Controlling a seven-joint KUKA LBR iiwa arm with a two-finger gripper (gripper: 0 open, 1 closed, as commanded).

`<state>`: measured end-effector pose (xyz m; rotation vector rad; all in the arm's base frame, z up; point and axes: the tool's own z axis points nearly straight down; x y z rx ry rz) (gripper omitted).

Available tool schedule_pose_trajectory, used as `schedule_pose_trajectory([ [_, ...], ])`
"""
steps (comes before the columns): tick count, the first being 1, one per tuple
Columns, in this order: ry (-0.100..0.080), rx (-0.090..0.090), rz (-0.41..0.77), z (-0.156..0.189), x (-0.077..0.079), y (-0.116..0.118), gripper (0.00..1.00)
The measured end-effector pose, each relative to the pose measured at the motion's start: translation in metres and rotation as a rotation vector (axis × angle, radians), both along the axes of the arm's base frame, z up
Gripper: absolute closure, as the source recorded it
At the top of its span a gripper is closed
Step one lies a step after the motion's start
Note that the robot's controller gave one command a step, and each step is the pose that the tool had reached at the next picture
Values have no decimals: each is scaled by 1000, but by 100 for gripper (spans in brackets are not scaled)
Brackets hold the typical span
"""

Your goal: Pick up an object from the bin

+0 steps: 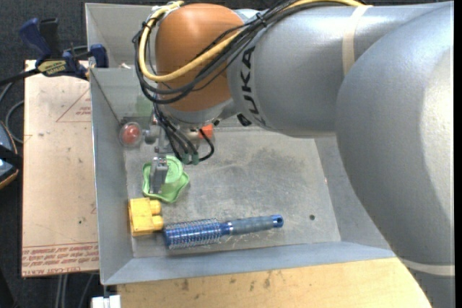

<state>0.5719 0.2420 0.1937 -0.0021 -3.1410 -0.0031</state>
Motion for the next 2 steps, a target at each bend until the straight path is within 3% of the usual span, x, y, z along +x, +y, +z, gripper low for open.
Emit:
schedule_pose_trajectory([
  [1,-15,3,229,-99,-10,-16,0],
  [2,-6,-1,227,-100,-10,-18,100],
])
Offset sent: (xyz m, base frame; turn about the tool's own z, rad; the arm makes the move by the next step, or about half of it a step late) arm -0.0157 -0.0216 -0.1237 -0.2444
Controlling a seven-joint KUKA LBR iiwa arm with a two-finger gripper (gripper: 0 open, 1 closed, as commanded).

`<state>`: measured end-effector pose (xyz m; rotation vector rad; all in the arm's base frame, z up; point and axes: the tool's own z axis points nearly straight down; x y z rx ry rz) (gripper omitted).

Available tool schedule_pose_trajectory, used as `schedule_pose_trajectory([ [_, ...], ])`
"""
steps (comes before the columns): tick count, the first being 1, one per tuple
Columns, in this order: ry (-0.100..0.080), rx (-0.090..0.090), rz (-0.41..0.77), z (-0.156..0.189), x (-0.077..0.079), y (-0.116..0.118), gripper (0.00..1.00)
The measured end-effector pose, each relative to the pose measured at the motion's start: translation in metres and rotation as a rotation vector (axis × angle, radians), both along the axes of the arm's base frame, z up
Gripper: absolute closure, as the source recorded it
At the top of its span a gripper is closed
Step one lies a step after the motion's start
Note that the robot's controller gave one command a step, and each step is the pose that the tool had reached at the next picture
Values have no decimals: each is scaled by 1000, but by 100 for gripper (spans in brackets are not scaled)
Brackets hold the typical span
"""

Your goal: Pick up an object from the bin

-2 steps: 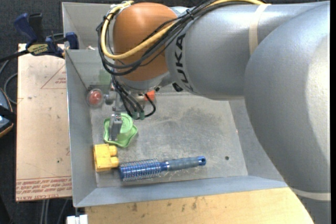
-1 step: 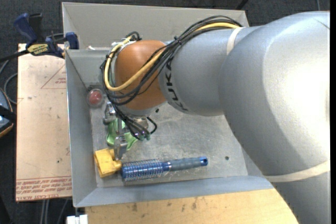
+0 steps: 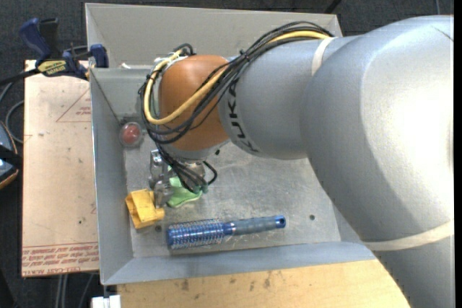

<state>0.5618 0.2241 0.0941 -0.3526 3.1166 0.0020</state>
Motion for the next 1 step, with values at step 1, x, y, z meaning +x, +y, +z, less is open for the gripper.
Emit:
schedule_pose_trajectory([
  [1,-1,2,12,17,15,28,100],
])
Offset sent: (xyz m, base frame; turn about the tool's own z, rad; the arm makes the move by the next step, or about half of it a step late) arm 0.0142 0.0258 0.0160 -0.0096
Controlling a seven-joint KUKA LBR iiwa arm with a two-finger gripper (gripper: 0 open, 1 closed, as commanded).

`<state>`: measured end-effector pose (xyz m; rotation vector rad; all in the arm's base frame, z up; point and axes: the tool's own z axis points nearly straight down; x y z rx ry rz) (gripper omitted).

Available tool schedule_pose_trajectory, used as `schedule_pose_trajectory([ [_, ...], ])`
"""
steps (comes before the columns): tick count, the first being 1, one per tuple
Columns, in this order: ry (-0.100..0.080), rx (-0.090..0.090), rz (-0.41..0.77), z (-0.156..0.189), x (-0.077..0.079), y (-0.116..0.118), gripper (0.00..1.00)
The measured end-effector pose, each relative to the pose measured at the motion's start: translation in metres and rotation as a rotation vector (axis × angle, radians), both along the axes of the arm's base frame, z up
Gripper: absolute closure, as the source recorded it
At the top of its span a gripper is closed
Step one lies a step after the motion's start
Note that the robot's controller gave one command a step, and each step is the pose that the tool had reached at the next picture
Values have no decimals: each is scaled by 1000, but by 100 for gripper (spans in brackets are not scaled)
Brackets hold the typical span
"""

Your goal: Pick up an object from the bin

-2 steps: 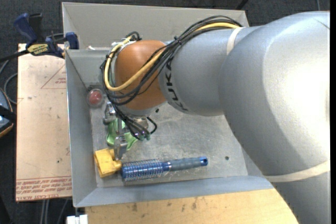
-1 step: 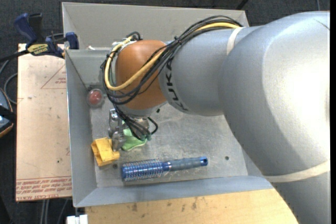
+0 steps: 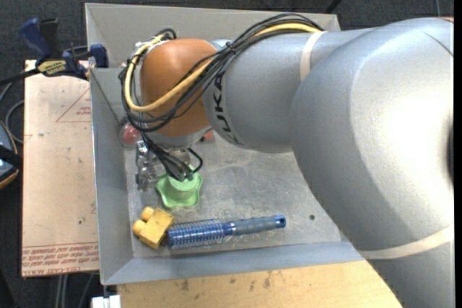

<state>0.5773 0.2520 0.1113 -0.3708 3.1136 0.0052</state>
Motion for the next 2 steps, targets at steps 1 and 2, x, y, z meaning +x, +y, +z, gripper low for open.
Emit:
schedule_pose_trajectory([
  [1,6,-5,401,-20,-45,-63,100],
  [2,5,-4,402,-20,-45,-62,0],
])
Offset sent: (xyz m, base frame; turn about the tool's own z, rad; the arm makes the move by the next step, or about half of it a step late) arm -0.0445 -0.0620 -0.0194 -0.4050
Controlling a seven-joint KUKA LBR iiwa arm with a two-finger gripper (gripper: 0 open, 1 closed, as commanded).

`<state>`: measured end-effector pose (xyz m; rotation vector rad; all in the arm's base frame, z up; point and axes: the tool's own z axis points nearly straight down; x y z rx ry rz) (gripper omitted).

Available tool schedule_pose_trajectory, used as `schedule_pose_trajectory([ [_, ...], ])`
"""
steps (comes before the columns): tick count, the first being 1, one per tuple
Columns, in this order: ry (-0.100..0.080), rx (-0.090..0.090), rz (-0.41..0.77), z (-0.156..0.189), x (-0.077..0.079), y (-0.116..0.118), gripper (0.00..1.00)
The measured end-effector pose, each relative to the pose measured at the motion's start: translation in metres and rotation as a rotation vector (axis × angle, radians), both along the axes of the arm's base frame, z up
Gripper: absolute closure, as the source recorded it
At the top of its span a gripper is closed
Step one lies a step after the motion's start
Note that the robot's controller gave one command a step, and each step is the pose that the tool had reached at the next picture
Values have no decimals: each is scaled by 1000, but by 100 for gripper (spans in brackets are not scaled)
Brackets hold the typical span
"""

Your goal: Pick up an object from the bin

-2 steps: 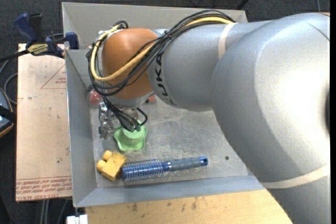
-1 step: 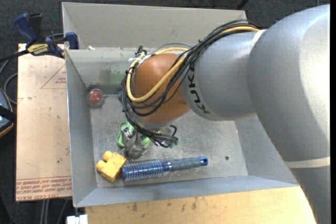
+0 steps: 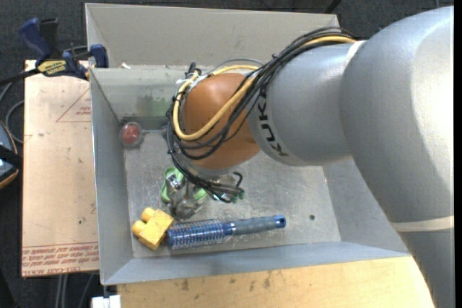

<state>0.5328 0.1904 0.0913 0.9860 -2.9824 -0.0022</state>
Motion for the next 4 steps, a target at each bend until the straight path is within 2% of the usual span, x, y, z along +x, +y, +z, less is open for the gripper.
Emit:
schedule_pose_trajectory([
  [1,-12,4,20,2,-11,19,0],
  [2,-14,3,494,-8,-28,41,0],
  [3,-12,3,491,-7,-28,41,100],
  [4,-12,2,480,106,-22,37,100],
])
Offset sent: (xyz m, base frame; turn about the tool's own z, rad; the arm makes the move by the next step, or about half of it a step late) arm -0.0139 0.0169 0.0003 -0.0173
